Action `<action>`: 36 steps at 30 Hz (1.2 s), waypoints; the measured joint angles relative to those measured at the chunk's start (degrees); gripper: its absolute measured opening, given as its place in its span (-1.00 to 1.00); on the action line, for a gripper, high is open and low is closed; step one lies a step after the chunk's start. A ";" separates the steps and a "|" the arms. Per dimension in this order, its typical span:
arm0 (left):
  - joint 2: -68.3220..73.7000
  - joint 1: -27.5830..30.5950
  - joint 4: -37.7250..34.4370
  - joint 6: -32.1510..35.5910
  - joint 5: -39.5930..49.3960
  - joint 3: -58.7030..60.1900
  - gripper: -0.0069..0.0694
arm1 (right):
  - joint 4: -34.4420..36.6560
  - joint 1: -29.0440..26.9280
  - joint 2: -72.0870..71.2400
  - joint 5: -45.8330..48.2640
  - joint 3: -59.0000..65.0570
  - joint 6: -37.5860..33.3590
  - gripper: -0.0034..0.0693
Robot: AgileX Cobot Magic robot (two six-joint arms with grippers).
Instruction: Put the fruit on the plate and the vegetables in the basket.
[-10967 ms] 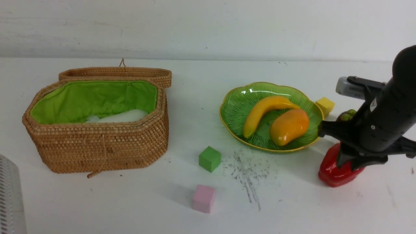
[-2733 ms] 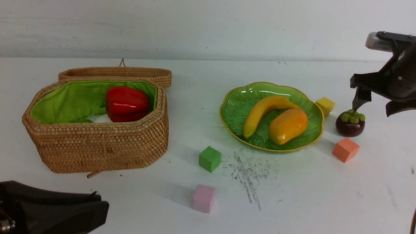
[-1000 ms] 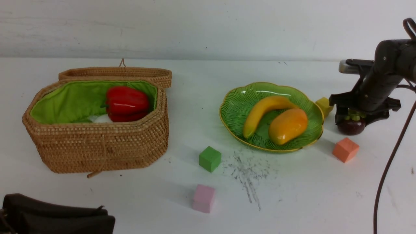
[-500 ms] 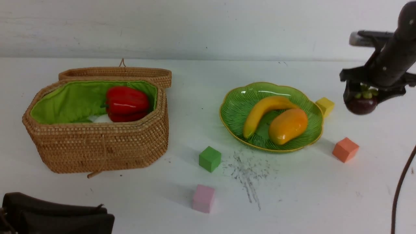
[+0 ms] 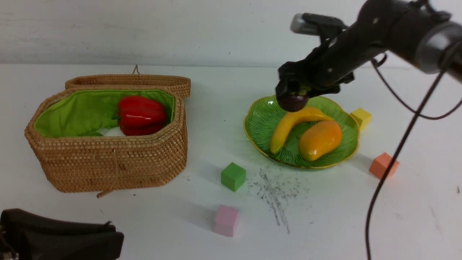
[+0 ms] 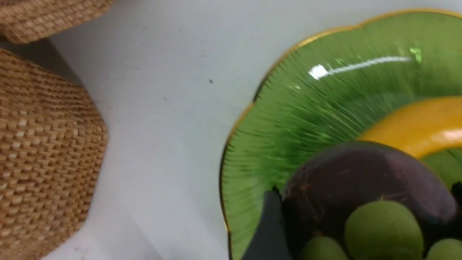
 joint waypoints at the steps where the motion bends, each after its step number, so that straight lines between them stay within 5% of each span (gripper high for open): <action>1: 0.00 0.00 0.08 0.00 0.02 0.00 -0.68 | -0.36 1.14 1.72 -2.73 0.00 -0.13 0.64; 4: 0.00 0.00 0.20 0.00 0.19 0.00 -0.68 | -1.44 2.36 3.98 -5.40 0.05 -0.18 0.64; 10: 0.00 0.00 0.65 0.05 1.10 0.00 -0.68 | -5.30 2.50 4.13 -5.74 0.05 -0.23 0.96; 16: 0.00 0.00 2.20 0.05 1.09 0.00 -0.68 | -6.46 2.48 -1.05 -0.21 0.05 -0.35 0.87; 20: 0.00 0.00 2.97 0.05 0.61 0.00 -0.68 | -9.62 2.48 -6.56 6.84 0.05 -0.35 0.66; 25: -2.92 0.00 3.98 -0.29 -1.45 0.00 -0.85 | -16.86 2.48 -17.39 23.12 0.05 1.73 -0.14; 30: -11.79 0.00 4.39 -0.89 -5.23 3.24 -0.85 | -18.24 2.48 -26.40 24.56 3.89 4.87 -0.81; 36: -26.02 0.00 4.20 -1.23 -8.64 14.11 -0.85 | -16.23 2.48 -42.23 24.70 19.76 9.09 -0.95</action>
